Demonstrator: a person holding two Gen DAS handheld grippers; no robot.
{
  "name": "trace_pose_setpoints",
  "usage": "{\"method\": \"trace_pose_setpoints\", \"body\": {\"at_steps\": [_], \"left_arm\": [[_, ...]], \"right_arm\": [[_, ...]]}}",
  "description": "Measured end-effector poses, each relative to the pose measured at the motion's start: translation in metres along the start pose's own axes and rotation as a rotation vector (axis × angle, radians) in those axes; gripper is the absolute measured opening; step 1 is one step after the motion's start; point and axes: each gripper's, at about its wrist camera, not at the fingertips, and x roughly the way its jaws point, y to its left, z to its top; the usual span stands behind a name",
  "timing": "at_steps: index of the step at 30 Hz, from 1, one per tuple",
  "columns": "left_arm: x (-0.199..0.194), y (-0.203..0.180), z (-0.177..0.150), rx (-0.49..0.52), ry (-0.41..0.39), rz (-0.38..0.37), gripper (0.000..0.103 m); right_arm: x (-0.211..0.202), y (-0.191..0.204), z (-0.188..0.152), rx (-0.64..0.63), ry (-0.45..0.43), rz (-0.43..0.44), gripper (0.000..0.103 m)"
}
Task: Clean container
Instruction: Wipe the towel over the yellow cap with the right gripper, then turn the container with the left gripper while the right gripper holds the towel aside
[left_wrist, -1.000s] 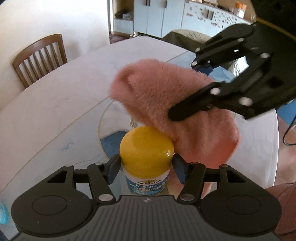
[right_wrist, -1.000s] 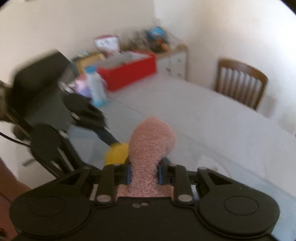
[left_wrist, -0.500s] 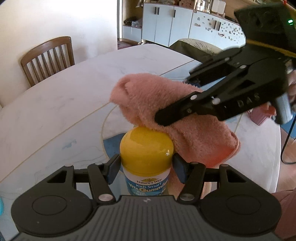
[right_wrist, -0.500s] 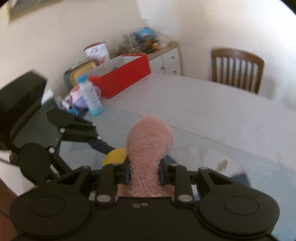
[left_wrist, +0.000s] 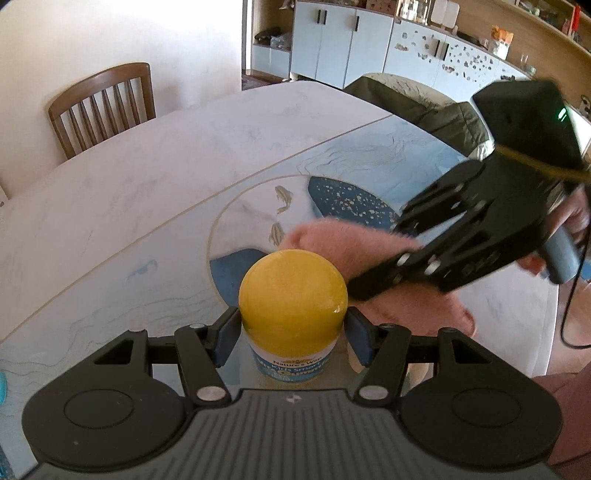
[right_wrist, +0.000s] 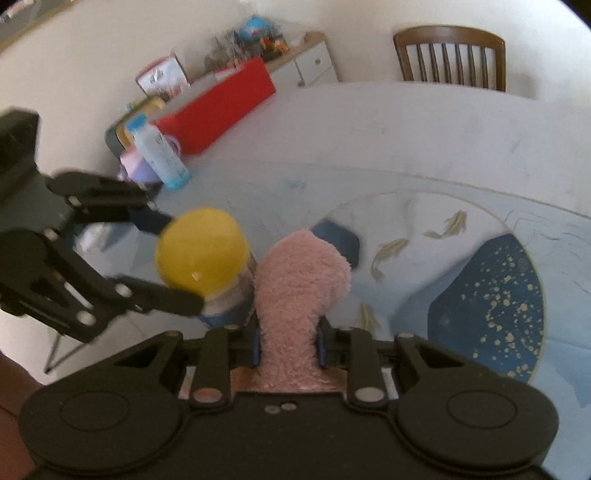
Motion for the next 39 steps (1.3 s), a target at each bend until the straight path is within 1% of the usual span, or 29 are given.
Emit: {"method": "trace_pose_setpoints", "body": {"at_steps": [3,5,7,9,11,13,16,19,22,24,26,28,29,32,33,35,37,39], "left_arm": [[-0.003,-0.003,-0.002,-0.01,0.006,-0.009,0.061],[-0.006,-0.005,-0.001,0.002,0.0,-0.006,0.061],[-0.008,-0.009,-0.001,0.017,-0.007,-0.003,0.061],[-0.007,-0.011,0.001,0.038,-0.006,0.01,0.062],[-0.005,-0.013,0.001,0.049,-0.005,0.019,0.061],[-0.005,-0.013,0.002,0.048,-0.006,0.016,0.061],[-0.006,-0.01,0.001,0.038,-0.006,0.018,0.061],[-0.006,-0.003,0.002,-0.026,-0.008,0.01,0.061],[-0.004,0.013,0.005,-0.142,-0.008,0.009,0.061],[-0.004,0.023,0.006,-0.223,-0.009,0.012,0.061],[-0.003,0.035,0.005,-0.327,-0.01,0.005,0.061],[-0.002,0.047,0.005,-0.409,-0.01,0.0,0.061],[-0.002,0.053,0.004,-0.45,-0.01,0.0,0.061],[0.001,0.065,0.005,-0.539,-0.01,0.004,0.061],[0.003,0.068,0.005,-0.563,-0.01,0.004,0.061],[0.005,0.071,0.006,-0.591,-0.011,0.007,0.061],[0.007,0.073,0.006,-0.617,-0.005,0.004,0.061],[0.008,0.073,0.006,-0.624,-0.005,0.01,0.061]], "right_arm": [[-0.02,0.002,-0.001,0.024,-0.052,0.044,0.025],[-0.028,0.006,-0.001,0.028,-0.081,0.081,0.025],[-0.029,0.011,0.002,0.023,-0.099,0.098,0.025],[-0.024,0.015,0.006,0.008,-0.096,0.108,0.025],[-0.017,0.013,0.007,0.014,-0.085,0.094,0.025],[-0.008,0.007,0.005,0.047,-0.071,0.089,0.025],[0.003,-0.001,-0.001,0.09,-0.052,0.106,0.025],[0.016,-0.003,-0.006,0.106,-0.023,0.101,0.025],[0.025,0.002,-0.007,0.093,-0.002,0.072,0.025],[0.03,0.008,-0.006,0.061,0.015,0.027,0.025],[0.033,0.016,-0.005,0.014,0.03,-0.041,0.025],[0.03,0.017,-0.003,0.015,0.02,-0.09,0.025],[0.027,0.016,-0.001,0.042,0.007,-0.097,0.025],[0.012,0.015,0.003,0.119,-0.051,-0.061,0.025],[0.007,0.016,0.005,0.15,-0.071,-0.036,0.025],[-0.003,0.018,0.009,0.221,-0.114,0.051,0.025],[-0.003,0.025,0.015,0.257,-0.132,0.093,0.024],[0.003,0.025,0.016,0.315,-0.124,0.129,0.025]]}}
